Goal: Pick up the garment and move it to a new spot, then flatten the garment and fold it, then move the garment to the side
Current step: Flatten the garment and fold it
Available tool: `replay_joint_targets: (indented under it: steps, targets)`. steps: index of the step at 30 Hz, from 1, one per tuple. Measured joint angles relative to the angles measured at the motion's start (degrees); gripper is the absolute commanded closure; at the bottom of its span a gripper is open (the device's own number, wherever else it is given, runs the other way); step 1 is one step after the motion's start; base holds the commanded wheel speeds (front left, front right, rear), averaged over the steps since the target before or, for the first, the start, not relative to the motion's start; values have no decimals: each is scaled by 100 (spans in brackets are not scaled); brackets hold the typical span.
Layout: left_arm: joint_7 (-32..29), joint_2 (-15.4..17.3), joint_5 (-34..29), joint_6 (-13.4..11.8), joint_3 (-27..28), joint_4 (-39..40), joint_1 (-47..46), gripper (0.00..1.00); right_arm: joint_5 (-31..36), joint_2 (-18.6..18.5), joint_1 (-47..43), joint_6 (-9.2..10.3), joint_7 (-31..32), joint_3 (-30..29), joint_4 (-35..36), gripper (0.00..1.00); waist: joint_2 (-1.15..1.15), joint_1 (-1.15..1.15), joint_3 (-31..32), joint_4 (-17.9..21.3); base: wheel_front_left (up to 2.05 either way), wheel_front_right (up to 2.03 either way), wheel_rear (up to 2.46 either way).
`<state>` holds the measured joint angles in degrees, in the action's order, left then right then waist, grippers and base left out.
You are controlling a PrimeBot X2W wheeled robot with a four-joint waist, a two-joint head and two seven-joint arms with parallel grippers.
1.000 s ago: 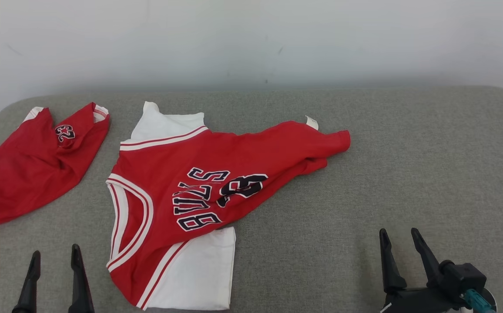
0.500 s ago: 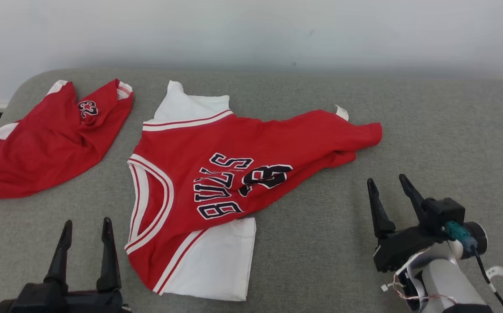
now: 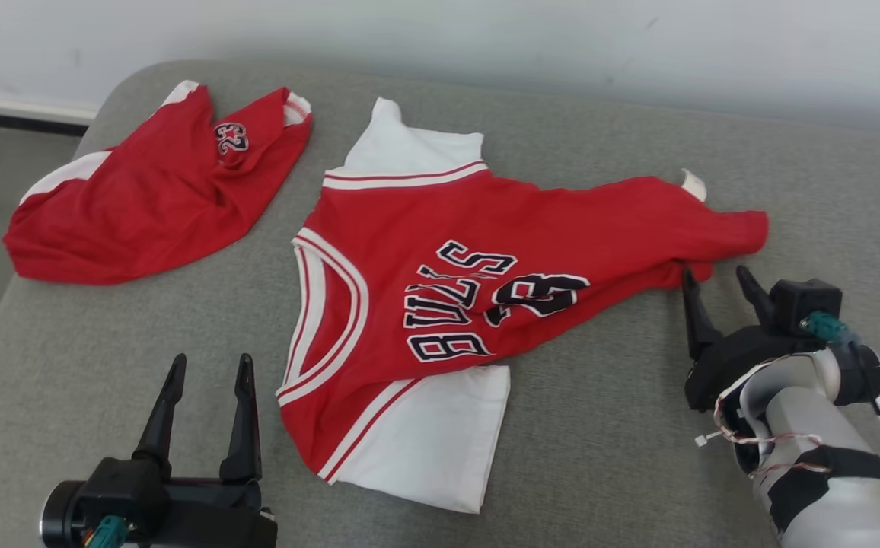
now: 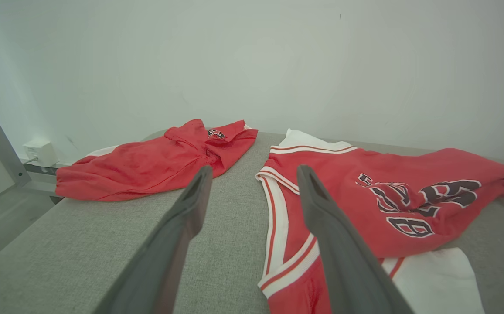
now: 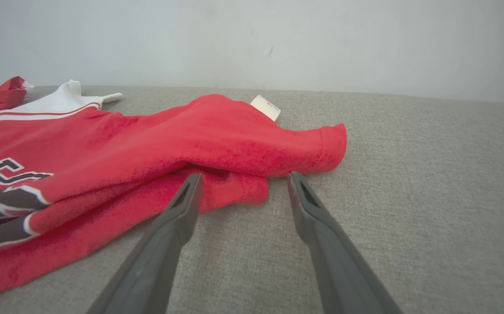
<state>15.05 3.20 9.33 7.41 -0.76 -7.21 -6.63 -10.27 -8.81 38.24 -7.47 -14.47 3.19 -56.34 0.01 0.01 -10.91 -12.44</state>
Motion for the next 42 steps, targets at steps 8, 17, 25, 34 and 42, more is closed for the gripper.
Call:
replay_joint_targets:
  steps: [8, 17, 25, 34, 42]
  targets:
    - [0, -11, 64, 1, -191, -88, -127, 0, -47, -79, 519, 0, -18, -169, -893, 0, 0, 0, -233, -311, 0, 0, 0]
    - [0, -5, 65, 2, -119, -124, -158, 0, -182, -38, 640, -1, -48, -133, -846, 100, 0, 0, -274, -314, 0, 0, 0]
    - [0, 41, -16, 10, 280, -71, 147, 0, -148, -165, -486, -1, -60, -193, 940, 100, 0, -1, -23, 77, 0, 0, 0]
    - [0, 66, -104, 10, 614, 86, 457, 0, -198, -422, -1718, -1, -5, -725, 2370, 100, -1, -2, 293, 612, 0, 0, 0]
    - [0, 62, -130, 10, 580, 133, 505, 0, -65, -266, -2772, -1, 672, -1361, 3901, 100, -1, -2, 416, 785, 0, 0, 0]
